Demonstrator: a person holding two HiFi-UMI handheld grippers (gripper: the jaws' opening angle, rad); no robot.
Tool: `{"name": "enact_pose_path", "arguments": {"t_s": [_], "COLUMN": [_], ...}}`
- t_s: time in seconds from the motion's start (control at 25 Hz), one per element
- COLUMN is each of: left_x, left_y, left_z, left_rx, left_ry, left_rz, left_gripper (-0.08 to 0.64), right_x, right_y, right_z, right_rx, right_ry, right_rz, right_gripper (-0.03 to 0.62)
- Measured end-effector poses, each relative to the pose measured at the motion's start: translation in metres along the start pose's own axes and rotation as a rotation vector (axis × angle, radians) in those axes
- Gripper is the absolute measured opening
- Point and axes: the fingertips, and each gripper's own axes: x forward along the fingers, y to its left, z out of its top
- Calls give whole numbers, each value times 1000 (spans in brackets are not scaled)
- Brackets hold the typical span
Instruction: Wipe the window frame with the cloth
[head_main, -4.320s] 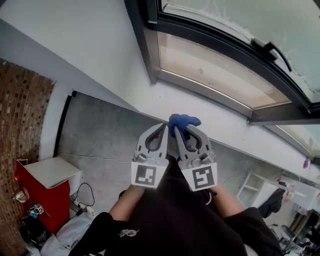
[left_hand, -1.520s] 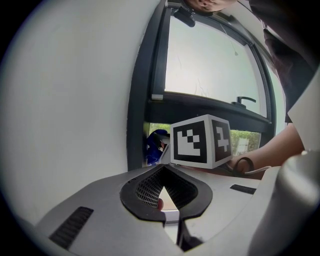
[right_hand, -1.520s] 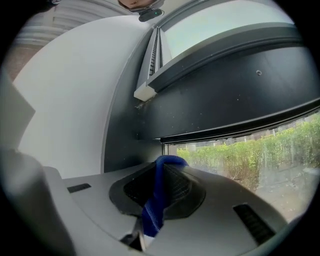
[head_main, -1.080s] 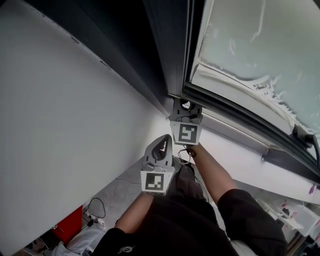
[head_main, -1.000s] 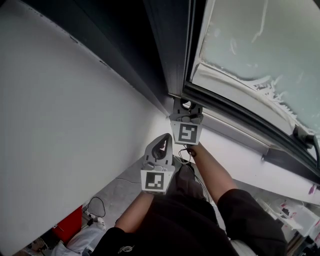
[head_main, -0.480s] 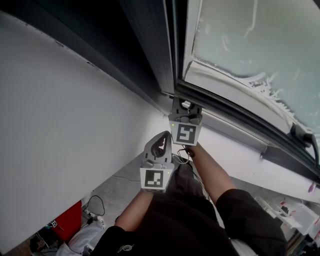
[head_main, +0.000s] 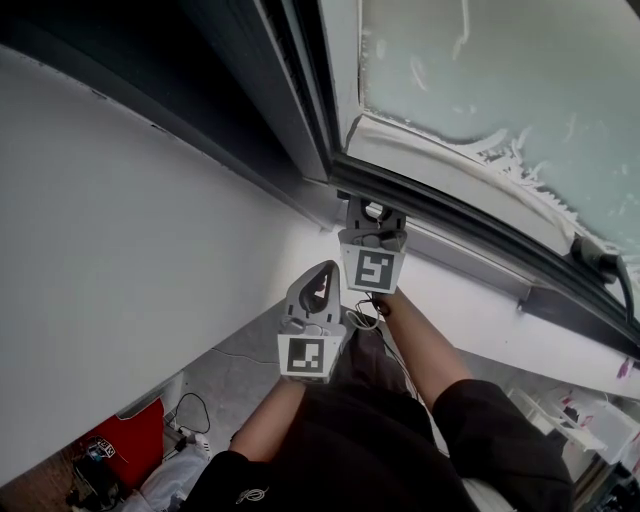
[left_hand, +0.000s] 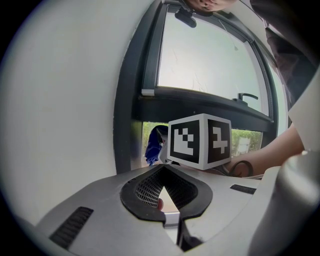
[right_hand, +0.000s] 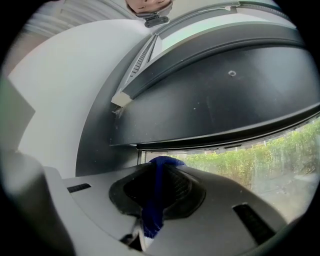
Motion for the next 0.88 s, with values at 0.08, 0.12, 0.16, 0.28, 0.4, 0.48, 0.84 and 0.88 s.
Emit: {"name": "enact_pose_path", "arguments": {"t_s": [0.08, 0.12, 0.16, 0.28, 0.4, 0.48, 0.84, 0.88], "left_x": [0, 0, 0, -1, 1, 2, 5, 6], "left_y": [-4, -6, -9, -16, -24, -29, -49, -51], "left_z": [0, 0, 0, 0, 1, 3, 6, 7], "left_rx": [-5, -6, -6, 0, 9, 10, 23, 12], "left_ry": [-3, -5, -6, -11, -14, -15, 5, -5], "left_rz": [3, 5, 7, 12, 16, 19, 18, 17], "left_gripper": [5, 5, 5, 5, 5, 5, 5, 5], "right_x": [-3, -5, -7, -15, -21, -24, -39, -40], "right_y": [-5, -9, -12, -20, -28, -33, -55, -57], "right_z": [1, 2, 2, 3, 3, 4, 8, 9], "right_rx": [-5, -1, 3, 4, -8, -5, -28, -32], "right_ry": [-3, -2, -1, 6, 18, 25, 29, 29], "right_rz": [-3, -7, -10, -12, -4, -3, -2, -5], "right_gripper": [23, 23, 23, 23, 23, 23, 23, 23]}}
